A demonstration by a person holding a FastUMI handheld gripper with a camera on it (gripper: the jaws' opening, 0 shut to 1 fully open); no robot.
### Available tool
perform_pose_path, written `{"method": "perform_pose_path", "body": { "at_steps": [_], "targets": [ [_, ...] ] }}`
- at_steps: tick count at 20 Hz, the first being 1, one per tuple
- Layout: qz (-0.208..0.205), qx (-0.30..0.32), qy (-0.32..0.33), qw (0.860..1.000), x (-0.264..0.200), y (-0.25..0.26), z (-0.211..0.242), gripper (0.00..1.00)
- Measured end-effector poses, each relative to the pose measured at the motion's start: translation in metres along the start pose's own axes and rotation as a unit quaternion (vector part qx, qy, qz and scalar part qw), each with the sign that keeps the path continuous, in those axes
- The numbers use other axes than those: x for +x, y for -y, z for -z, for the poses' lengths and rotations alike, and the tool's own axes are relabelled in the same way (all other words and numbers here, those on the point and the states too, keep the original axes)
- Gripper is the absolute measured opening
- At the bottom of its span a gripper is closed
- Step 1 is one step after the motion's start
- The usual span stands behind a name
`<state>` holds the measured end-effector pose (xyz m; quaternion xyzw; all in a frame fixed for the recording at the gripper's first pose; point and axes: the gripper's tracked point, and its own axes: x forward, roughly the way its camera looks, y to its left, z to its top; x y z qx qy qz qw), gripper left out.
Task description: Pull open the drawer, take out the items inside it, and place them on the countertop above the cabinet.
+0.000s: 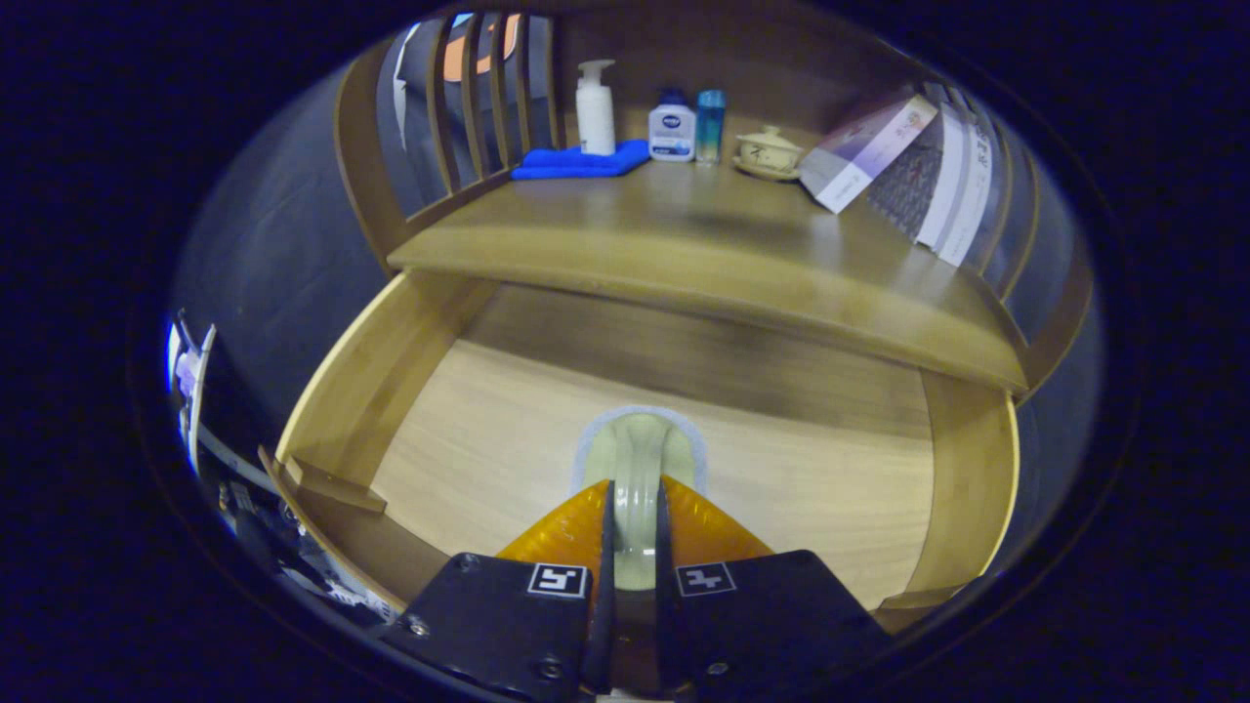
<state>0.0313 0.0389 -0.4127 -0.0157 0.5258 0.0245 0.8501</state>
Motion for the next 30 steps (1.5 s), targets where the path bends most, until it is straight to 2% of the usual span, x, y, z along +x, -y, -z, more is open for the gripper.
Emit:
{"method": "perform_pose_path", "body": {
  "at_steps": [15,22,30],
  "targets": [
    [0.001,0.031,0.081,0.996,-0.07,0.027,-0.074,0.2],
    [0.035,0.025,0.104,0.994,-0.074,0.048,-0.127,0.2],
    [0.055,0.033,0.114,0.991,-0.048,0.065,-0.174,0.2]
  ]
}}
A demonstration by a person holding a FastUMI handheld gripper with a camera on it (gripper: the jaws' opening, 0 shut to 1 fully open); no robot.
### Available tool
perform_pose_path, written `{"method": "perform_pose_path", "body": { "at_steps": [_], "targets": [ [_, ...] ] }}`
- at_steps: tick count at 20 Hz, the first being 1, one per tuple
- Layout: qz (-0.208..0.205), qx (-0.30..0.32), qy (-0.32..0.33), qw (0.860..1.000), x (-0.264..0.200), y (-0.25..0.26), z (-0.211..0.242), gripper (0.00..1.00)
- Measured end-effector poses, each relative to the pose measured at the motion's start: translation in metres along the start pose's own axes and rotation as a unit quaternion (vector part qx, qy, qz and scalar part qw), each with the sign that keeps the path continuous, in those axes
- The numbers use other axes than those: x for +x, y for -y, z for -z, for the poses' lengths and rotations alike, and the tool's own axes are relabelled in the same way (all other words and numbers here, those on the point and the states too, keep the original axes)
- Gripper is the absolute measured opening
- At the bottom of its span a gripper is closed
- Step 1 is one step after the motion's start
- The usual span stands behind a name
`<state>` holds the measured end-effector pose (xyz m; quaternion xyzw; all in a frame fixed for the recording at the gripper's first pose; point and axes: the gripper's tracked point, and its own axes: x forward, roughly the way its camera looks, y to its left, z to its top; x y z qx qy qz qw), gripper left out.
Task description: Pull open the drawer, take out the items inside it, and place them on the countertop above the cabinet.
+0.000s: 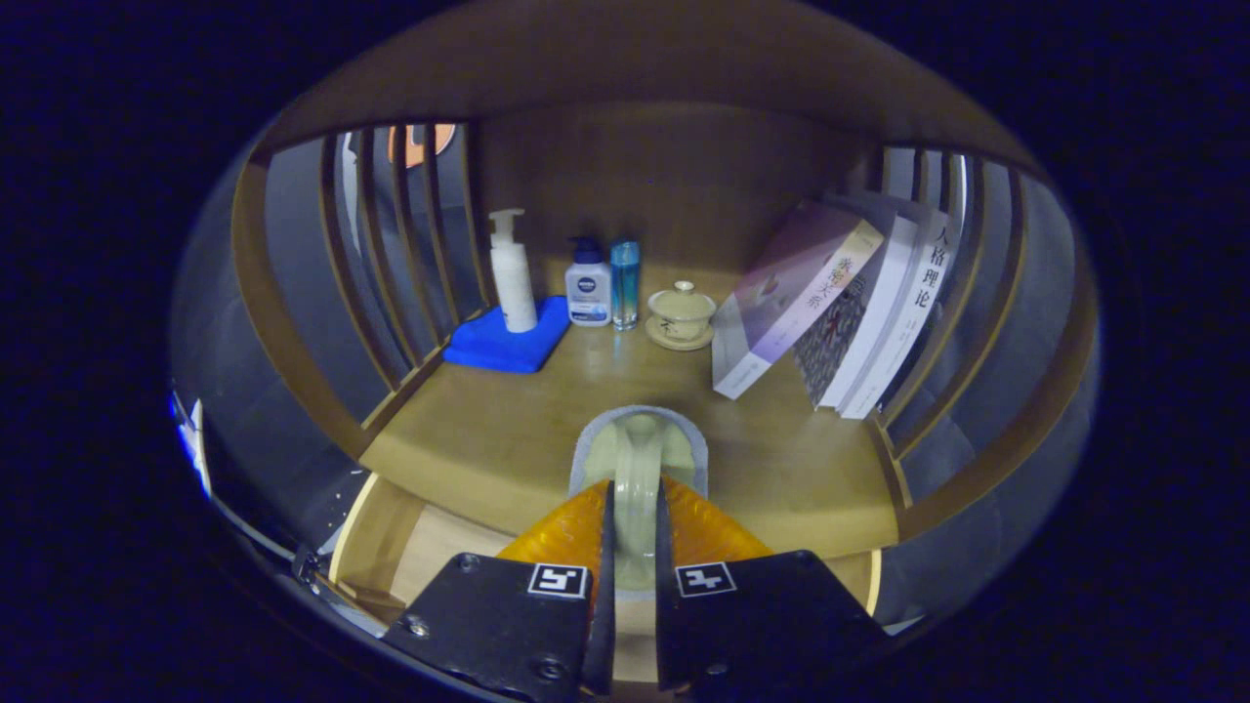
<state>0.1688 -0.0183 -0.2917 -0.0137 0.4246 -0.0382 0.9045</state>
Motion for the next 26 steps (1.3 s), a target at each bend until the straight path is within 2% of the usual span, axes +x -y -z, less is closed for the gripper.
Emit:
{"method": "perform_pose_path", "body": {
  "at_steps": [10,15,21,23,26],
  "targets": [
    [0.019,0.014,-0.01,1.0,0.053,0.013,-0.019,0.2],
    [0.025,0.028,-0.024,0.999,0.076,0.013,-0.012,0.2],
    [0.043,0.008,-0.004,0.999,0.09,0.013,-0.023,0.2],
    [0.058,0.007,-0.001,0.998,0.093,0.02,-0.022,0.24],
    [0.053,0.019,0.009,0.998,0.082,0.015,-0.024,0.48]
  ]
}}
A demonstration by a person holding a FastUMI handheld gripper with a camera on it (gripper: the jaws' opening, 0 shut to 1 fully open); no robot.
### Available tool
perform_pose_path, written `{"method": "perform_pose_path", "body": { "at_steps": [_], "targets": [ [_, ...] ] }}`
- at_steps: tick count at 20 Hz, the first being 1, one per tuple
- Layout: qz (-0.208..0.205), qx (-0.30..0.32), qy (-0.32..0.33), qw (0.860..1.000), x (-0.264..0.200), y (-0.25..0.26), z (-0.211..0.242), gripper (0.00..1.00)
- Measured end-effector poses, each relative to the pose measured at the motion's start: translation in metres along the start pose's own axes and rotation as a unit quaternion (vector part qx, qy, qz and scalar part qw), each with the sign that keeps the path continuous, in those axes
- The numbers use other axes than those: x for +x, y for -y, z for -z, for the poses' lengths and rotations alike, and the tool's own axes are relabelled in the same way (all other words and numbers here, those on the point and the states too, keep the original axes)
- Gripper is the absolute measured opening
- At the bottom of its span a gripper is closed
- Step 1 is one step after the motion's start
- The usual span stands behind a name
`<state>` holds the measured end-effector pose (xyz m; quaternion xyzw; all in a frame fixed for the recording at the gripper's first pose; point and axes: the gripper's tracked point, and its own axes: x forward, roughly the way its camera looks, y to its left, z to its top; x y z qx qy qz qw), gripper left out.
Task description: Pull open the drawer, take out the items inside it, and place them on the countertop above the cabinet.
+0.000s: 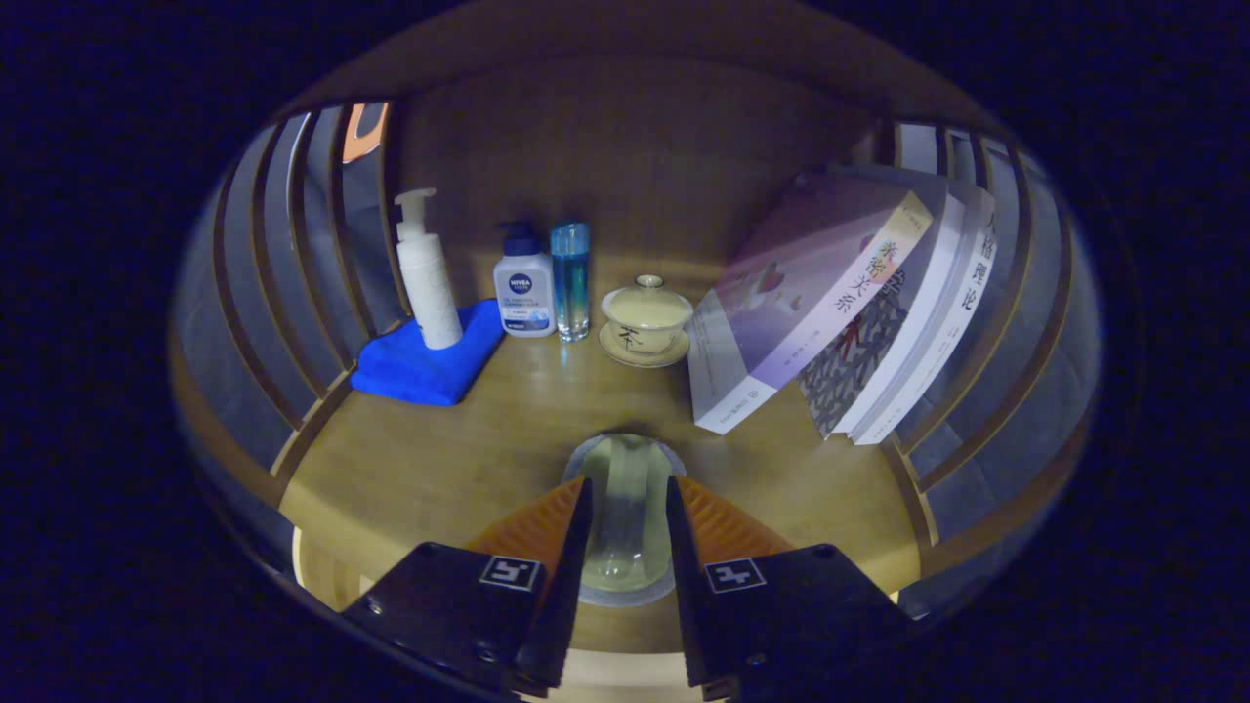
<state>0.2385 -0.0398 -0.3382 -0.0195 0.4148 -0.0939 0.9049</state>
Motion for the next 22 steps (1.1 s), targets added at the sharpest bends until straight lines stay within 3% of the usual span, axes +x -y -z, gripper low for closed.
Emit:
{"method": "perform_pose_path", "body": {
  "at_steps": [8,22],
  "targets": [
    [-0.055,0.0,0.062,0.997,-0.079,-0.021,0.005,0.82],
    [-0.113,0.009,0.184,0.976,-0.188,-0.022,0.066,0.88]
  ]
}}
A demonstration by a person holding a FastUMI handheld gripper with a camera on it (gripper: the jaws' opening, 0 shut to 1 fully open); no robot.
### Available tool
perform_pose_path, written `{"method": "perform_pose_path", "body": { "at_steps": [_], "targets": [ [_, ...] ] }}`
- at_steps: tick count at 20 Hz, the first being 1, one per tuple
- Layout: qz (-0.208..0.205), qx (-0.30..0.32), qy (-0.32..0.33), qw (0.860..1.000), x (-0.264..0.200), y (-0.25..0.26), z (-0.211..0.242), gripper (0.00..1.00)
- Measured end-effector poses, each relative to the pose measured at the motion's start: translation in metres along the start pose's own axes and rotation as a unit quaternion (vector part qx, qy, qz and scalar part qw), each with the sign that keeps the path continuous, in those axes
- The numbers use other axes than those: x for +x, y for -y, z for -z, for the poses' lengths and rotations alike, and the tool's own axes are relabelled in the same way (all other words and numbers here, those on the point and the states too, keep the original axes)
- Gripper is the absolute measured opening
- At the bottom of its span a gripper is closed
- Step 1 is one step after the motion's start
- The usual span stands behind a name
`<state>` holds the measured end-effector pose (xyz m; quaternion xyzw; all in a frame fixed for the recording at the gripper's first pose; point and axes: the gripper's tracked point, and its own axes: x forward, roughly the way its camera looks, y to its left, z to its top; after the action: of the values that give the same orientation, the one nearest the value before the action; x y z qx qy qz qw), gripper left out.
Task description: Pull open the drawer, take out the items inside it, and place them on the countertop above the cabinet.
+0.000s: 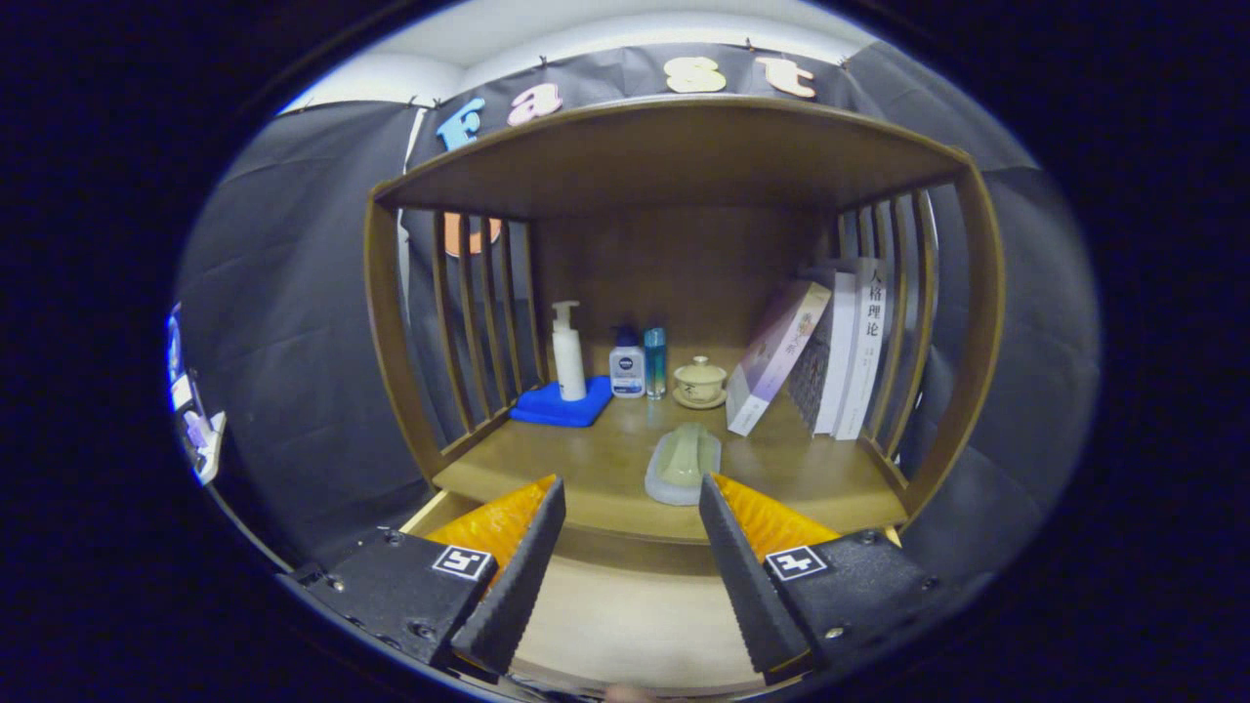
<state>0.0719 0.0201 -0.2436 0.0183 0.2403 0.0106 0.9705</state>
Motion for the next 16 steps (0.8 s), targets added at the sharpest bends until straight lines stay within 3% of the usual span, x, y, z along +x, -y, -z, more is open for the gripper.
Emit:
{"method": "perform_pose_path", "body": {
  "at_steps": [8,16],
  "targets": [
    [0.001,-0.007,0.035,0.999,-0.043,-0.012,0.046,0.88],
    [0.027,-0.019,0.056,0.998,-0.082,-0.027,0.104,0.89]
  ]
}}
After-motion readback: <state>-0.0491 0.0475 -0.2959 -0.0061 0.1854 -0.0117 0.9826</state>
